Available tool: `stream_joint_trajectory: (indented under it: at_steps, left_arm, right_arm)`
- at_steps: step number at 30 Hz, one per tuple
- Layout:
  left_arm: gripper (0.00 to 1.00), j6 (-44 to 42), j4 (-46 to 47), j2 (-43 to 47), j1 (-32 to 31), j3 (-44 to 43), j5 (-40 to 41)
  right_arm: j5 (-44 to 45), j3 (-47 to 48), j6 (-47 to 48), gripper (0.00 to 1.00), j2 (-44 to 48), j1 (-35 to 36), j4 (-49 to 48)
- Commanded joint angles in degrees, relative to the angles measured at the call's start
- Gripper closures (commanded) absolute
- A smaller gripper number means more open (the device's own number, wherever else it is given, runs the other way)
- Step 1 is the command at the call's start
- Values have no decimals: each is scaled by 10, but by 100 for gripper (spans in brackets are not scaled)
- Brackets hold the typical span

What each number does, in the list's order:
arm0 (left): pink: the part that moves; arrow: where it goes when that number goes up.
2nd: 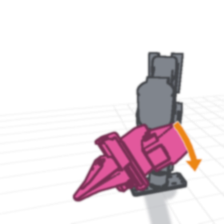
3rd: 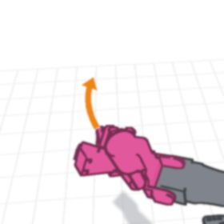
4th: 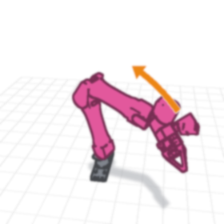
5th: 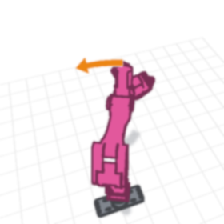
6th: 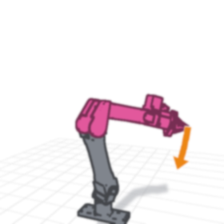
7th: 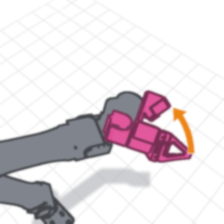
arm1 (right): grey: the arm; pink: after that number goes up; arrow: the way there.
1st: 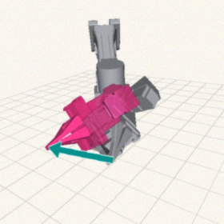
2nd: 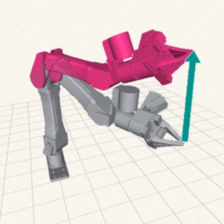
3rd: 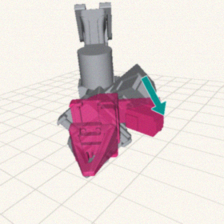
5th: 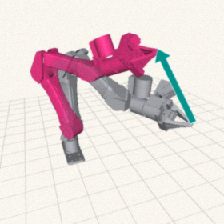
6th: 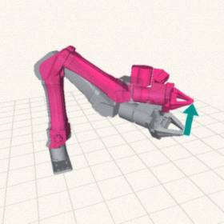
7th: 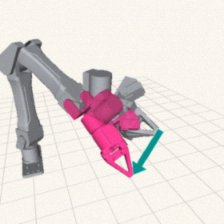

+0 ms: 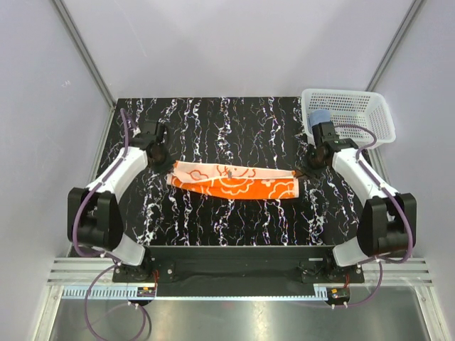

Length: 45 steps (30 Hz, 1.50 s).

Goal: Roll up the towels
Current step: Fold the towel

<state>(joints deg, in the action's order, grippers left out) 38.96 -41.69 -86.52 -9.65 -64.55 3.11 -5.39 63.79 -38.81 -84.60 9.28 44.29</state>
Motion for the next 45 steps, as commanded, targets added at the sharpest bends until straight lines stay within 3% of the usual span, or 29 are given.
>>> stream_joint_trajectory:
  at_steps: [1, 10, 39, 42, 45]
  left_arm:
    - [100, -21, 6, -28, 2, -45, 28]
    - [100, -43, -25, -123, 2, -122, 40]
    - [100, -54, -72, -280, 9, -248, 55]
    - [89, -56, -68, -290, 23, -253, 48]
    - [76, -59, -70, -287, 46, -258, 46]
  right_arm:
    - [16, 42, 26, 100, -26, -9, -15]
    - [13, 72, 37, 100, -90, -17, -28]
    - [13, 113, 59, 100, -216, -36, -65]
    - [28, 121, 60, 100, -228, -35, -61]
    - [35, 135, 67, 84, -238, -36, -51]
